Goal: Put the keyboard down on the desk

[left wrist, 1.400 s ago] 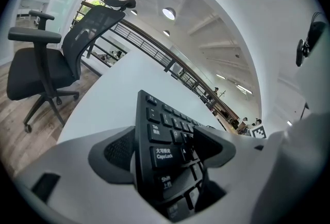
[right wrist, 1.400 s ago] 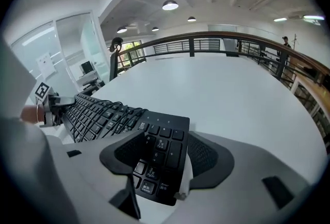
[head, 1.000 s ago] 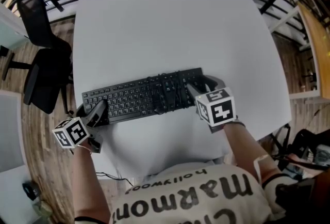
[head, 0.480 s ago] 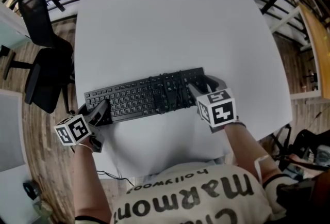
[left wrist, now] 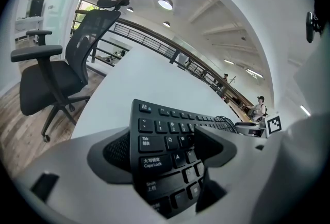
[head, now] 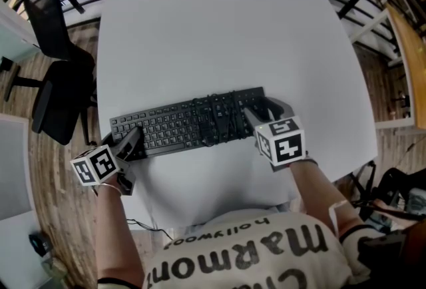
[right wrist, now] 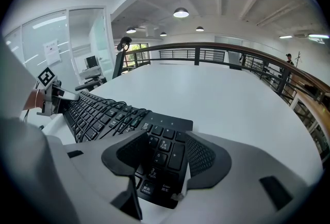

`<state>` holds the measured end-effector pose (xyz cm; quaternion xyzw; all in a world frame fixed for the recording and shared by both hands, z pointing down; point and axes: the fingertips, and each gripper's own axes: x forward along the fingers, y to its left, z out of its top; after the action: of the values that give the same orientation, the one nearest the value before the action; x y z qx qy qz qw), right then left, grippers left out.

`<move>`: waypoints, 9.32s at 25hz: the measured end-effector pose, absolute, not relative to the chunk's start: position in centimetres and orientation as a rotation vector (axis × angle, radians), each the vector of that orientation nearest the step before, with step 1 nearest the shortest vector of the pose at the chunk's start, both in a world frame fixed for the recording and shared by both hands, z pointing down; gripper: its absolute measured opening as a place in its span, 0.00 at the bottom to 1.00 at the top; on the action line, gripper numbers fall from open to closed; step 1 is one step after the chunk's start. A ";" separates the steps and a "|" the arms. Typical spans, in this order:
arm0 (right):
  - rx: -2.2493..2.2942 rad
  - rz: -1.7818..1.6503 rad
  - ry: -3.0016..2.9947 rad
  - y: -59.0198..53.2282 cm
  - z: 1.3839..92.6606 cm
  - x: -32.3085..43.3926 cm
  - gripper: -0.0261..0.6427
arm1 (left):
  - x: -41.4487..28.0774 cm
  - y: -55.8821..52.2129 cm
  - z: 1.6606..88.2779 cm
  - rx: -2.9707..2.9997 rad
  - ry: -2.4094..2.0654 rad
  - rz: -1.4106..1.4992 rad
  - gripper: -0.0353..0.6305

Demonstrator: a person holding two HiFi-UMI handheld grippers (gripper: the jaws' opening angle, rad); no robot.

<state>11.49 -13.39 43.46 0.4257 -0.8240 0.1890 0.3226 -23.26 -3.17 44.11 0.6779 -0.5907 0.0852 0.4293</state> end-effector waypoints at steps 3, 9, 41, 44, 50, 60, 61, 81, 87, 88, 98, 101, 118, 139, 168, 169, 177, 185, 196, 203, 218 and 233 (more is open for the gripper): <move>1.120 0.496 -2.165 -13.5 43.5 11.5 0.41 | -23.3 -3.3 44.2 1.688 -1.481 0.213 0.60; 1.127 0.494 -2.167 -13.4 43.5 11.4 0.41 | -23.9 -3.2 44.2 1.667 -1.551 0.234 0.62; 1.158 0.478 -2.170 -13.3 43.2 11.7 0.41 | -24.2 -3.3 44.0 1.598 -1.763 0.273 0.65; 1.160 0.479 -2.170 -13.3 43.1 11.6 0.41 | -24.1 -3.2 43.9 1.597 -1.764 0.275 0.65; 1.159 0.477 -2.171 -13.4 43.2 11.6 0.41 | -24.2 -3.3 43.8 1.603 -1.795 0.277 0.65; 1.162 0.479 -2.177 -13.3 43.2 11.6 0.41 | -24.2 -3.0 43.2 1.631 -1.887 0.286 0.66; 1.162 0.479 -2.178 -13.3 43.2 11.6 0.41 | -24.2 -3.0 43.2 1.634 -1.893 0.286 0.66; 1.161 0.479 -2.197 -13.4 43.0 11.6 0.41 | -23.9 -2.6 41.9 1.706 -2.067 0.288 0.66; 1.151 0.482 -2.203 -13.5 43.1 11.5 0.41 | -23.9 -2.5 41.5 1.728 -2.115 0.283 0.66; 1.150 0.482 -2.204 -13.5 43.1 11.5 0.41 | -23.8 -2.5 41.5 1.732 -2.121 0.280 0.66; 1.140 0.476 -2.219 -13.6 43.3 11.6 0.41 | -23.8 -2.6 41.7 1.727 -2.129 0.286 0.66; 1.138 0.471 -2.225 -13.6 43.3 11.6 0.41 | -23.8 -2.6 41.8 1.721 -2.131 0.303 0.66; 1.138 0.424 -2.239 -13.7 43.1 11.2 0.41 | -23.0 -2.9 42.5 1.745 -2.094 0.527 0.66; 1.140 0.421 -2.241 -13.5 43.1 11.5 0.41 | -20.8 -1.9 36.8 1.758 -2.058 0.424 0.10; 1.372 0.430 -2.211 -13.8 42.0 12.2 0.39 | -13.9 18.1 30.2 1.844 -2.003 0.304 0.06; 1.388 0.439 -2.196 -13.5 41.8 12.4 0.37 | -14.0 18.7 30.0 1.850 -2.000 0.307 0.06; 1.320 0.609 -2.308 -8.5 39.4 10.8 0.25 | -14.4 23.3 28.1 1.945 -1.958 0.301 0.06; 1.180 1.038 -2.275 1.3 40.9 10.2 0.14 | -12.6 27.7 28.1 2.020 -1.883 0.273 0.06; 0.530 1.725 -2.208 22.3 42.2 6.2 0.13 | -7.9 30.2 32.4 1.901 -1.543 -0.122 0.06; 0.213 1.824 -2.155 29.9 38.6 1.9 0.13 | -6.1 31.3 32.1 1.936 -1.478 -0.135 0.06; 0.333 1.029 -2.494 32.1 34.7 13.2 0.12 | 6.2 37.4 32.1 2.004 -1.456 -0.107 0.06; 0.483 0.893 -2.554 36.5 32.7 22.4 0.11 | 13.5 42.9 29.1 2.062 -1.537 -0.152 0.06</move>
<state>22.41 36.54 32.66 0.1723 -0.9113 0.3188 0.1955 13.54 42.95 29.06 0.7685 -0.5731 -0.0567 0.2789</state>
